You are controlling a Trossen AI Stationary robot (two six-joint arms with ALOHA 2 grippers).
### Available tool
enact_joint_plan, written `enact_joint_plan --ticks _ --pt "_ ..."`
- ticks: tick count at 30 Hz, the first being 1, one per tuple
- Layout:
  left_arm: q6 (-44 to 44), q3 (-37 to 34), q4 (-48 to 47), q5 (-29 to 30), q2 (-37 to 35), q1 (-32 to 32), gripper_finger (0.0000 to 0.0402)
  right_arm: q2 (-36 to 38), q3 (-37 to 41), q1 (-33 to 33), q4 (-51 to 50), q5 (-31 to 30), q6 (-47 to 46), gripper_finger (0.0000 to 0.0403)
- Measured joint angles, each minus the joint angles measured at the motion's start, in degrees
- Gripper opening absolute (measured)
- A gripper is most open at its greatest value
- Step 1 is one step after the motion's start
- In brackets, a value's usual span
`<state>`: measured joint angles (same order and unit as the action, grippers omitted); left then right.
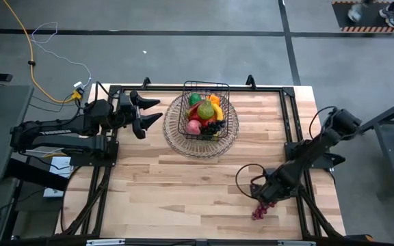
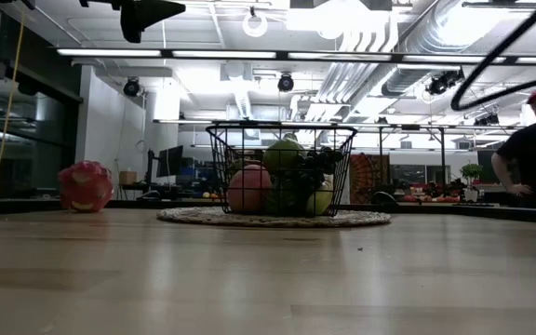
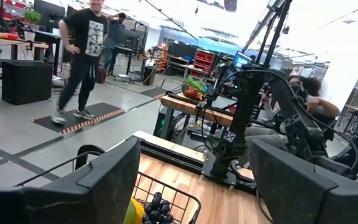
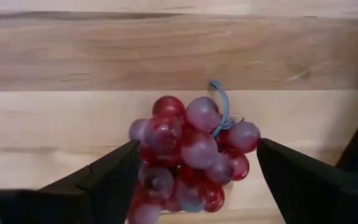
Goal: Build produce basket
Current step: Put the red grapes into the black wire basket
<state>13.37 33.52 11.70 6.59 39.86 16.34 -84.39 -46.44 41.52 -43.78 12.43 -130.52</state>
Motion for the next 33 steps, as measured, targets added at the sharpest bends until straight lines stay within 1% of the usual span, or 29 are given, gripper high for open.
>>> enact_joint_plan --ticks 3,15,19,21,24,33 --pt "0.0 0.0 0.0 0.0 0.0 0.0 0.0289 -1.3 0.0 0.0 0.0 1.2 0.0 0.0312" --pt "0.0 0.0 0.0 0.0 0.0 0.0 0.0289 -4.8 0.0 0.0 0.1 1.7 0.8 0.0312" --pt "0.0 0.0 0.0 0.0 0.0 0.0 0.0289 -4.9 0.0 0.0 -0.2 1.7 0.9 0.0296" --pt "0.0 0.0 0.0 0.0 0.0 0.0 0.0289 -4.9 0.0 0.0 -0.6 1.7 0.9 0.0277" --pt "0.0 0.0 0.0 0.0 0.0 0.0 0.0289 -4.9 0.0 0.0 -1.1 1.7 0.9 0.0237" --pt "0.0 0.0 -0.1 0.0 0.0 0.0 0.0289 -5.0 0.0 0.0 -1.1 1.7 1.2 0.0089"
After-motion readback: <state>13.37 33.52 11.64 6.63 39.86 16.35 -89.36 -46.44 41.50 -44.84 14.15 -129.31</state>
